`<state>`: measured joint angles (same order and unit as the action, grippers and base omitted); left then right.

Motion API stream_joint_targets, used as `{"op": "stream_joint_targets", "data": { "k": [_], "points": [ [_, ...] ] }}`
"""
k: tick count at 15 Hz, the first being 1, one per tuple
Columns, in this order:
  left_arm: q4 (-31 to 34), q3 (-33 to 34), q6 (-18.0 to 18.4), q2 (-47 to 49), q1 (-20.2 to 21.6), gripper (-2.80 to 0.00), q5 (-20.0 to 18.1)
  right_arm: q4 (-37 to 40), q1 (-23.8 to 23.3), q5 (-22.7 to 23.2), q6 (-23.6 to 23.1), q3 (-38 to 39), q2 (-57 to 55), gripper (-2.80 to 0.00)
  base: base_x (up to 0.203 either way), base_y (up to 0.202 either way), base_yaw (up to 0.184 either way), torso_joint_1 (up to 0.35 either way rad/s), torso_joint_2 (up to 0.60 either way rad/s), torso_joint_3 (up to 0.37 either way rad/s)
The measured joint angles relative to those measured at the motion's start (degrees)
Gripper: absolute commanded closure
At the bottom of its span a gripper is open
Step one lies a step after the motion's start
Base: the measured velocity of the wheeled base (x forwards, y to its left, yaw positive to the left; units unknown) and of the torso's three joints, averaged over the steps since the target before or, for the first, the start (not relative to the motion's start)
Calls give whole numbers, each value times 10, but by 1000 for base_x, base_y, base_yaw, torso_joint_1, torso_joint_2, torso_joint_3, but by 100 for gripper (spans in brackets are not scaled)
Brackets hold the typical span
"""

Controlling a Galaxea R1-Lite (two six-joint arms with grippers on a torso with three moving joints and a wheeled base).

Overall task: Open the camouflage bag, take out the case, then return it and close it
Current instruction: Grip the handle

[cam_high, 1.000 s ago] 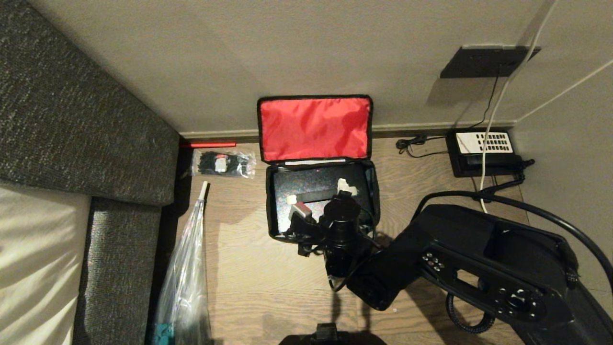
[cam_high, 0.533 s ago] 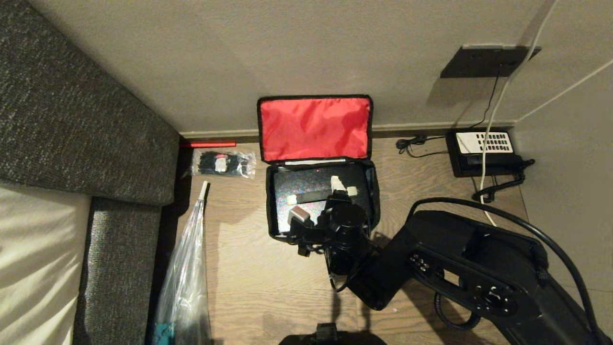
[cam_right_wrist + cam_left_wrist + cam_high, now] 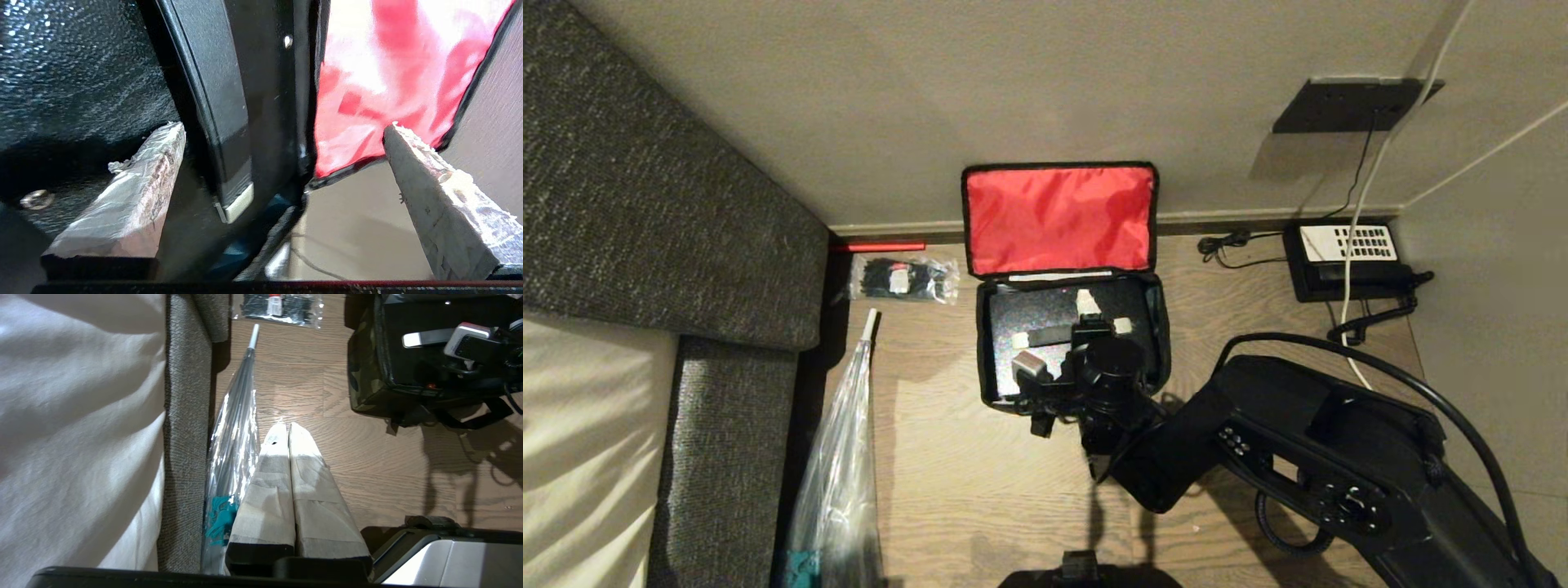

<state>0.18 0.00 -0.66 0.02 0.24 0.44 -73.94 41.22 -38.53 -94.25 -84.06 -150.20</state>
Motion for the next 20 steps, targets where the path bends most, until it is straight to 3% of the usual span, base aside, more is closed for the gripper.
{"op": "stream_joint_targets", "data": {
  "k": [5, 20],
  "points": [
    [0, 0, 0, 0, 0, 0, 0, 14, 0, -9, -33, -60, -17, -280, 0, 0, 0, 0, 0, 0],
    [0, 0, 0, 0, 0, 0, 0, -10, -8, -28, -35, -155, -65, -280, 0, 0, 0, 0, 0, 0]
  ]
}}
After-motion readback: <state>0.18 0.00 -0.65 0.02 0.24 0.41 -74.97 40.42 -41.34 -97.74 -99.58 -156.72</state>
